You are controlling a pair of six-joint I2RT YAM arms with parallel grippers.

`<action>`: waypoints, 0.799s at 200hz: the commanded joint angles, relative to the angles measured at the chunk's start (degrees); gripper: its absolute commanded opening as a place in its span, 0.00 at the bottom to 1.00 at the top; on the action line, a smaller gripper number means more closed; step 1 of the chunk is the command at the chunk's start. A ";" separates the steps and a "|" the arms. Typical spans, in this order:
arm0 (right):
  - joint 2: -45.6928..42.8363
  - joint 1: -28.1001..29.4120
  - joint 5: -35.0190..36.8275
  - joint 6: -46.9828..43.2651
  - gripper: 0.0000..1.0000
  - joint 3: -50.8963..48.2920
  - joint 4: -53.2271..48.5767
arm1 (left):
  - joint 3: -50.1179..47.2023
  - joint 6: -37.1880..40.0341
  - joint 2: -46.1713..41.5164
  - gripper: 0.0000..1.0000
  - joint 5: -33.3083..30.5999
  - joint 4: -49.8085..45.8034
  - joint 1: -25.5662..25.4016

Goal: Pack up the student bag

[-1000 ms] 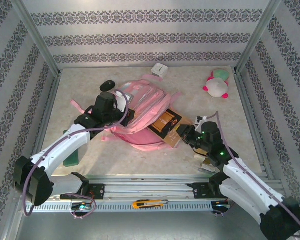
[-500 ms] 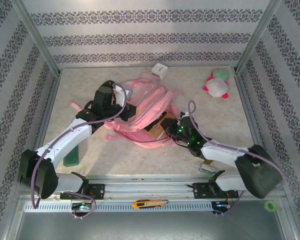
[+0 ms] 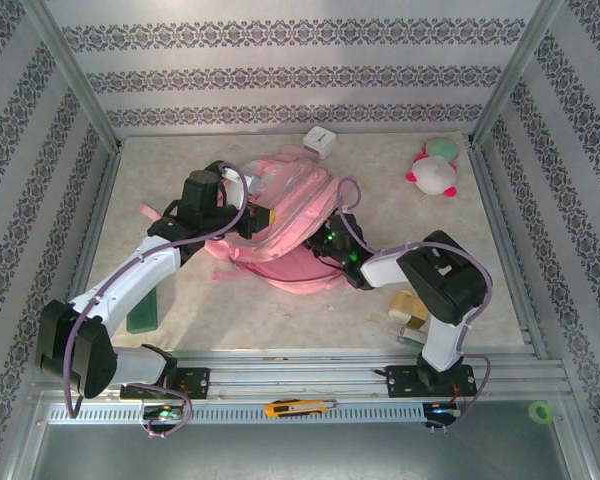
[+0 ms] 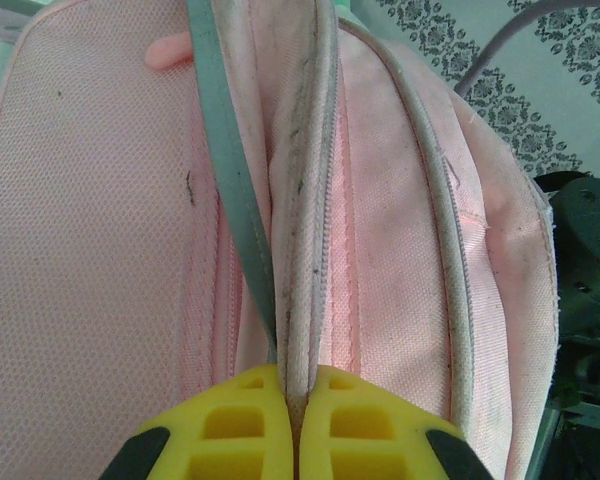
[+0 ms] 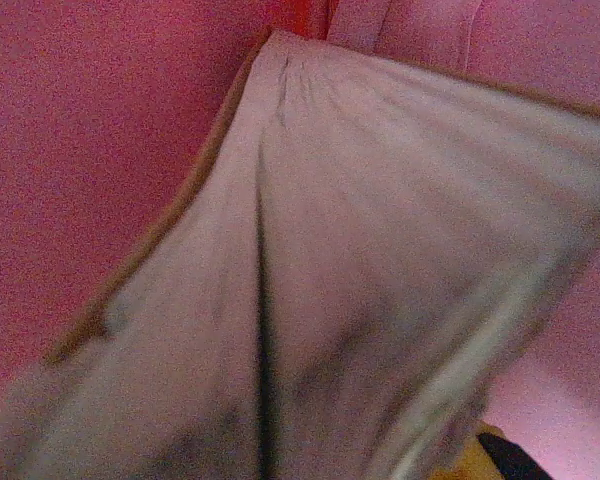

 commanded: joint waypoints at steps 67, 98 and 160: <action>3.26 -0.45 -0.42 0.64 0.46 3.90 -5.45 | 3.46 1.73 -4.02 0.00 3.63 5.24 1.15; -1.47 -1.10 -0.68 -0.89 0.53 -0.32 -9.25 | 3.28 3.55 -4.46 0.00 1.53 3.50 1.62; -12.70 -2.11 -0.65 -3.25 0.56 -11.59 -14.04 | 2.98 6.82 -3.56 0.00 -1.08 1.31 2.23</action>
